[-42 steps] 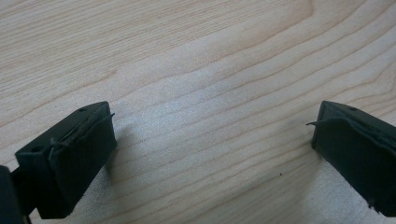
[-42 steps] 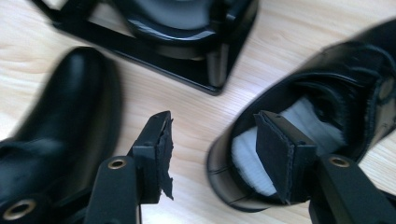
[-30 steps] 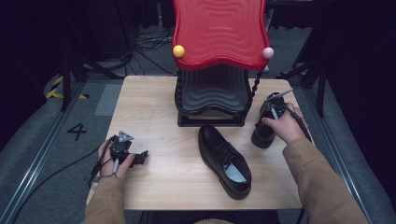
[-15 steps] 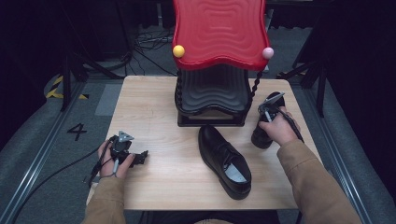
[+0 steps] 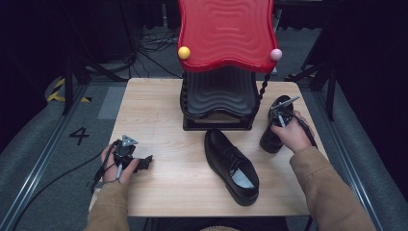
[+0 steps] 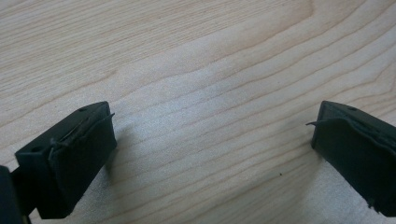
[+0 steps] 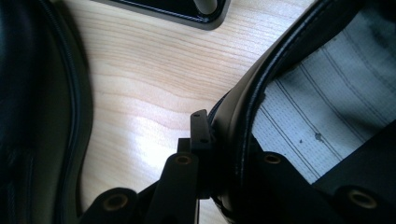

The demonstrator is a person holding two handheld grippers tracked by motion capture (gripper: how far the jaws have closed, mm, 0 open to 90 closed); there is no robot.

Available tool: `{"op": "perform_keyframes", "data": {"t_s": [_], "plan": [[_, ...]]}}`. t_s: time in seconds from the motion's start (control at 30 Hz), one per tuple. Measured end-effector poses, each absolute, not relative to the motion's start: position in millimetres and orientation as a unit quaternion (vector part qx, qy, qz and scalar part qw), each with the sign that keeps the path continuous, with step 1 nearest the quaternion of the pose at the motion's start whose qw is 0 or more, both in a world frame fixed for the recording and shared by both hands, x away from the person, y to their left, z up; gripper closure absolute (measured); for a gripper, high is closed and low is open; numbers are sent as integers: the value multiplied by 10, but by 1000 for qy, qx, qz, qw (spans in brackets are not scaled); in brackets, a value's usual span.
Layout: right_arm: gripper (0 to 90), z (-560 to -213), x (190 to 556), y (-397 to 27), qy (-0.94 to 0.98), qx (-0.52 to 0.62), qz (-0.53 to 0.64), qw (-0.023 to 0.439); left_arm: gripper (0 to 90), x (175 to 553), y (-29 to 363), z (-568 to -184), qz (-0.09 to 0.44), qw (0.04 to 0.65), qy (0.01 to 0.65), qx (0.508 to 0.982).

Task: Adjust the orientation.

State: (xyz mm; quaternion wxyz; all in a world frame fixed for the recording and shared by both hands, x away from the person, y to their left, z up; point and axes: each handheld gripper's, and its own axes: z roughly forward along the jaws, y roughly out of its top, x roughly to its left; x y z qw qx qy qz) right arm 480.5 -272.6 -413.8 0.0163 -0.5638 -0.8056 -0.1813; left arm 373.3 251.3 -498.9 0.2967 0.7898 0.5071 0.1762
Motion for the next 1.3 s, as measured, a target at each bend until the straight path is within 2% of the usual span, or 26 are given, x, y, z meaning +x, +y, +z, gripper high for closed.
{"op": "perform_keyframes", "data": {"t_s": [0.47,0.8,1.3], "plan": [[827,-3766,4188,-2895,-870,-459,-181,-20,1,3732,2517,-4982,171,295,506,792],[825,-3610,3628,-2861,-924,-345,-165,-15,2,3732,2515,-4985,173,296,506,791],[825,-3644,3124,-2656,-959,-245,-140,13,2,3731,2513,-4986,175,295,507,791]]}}
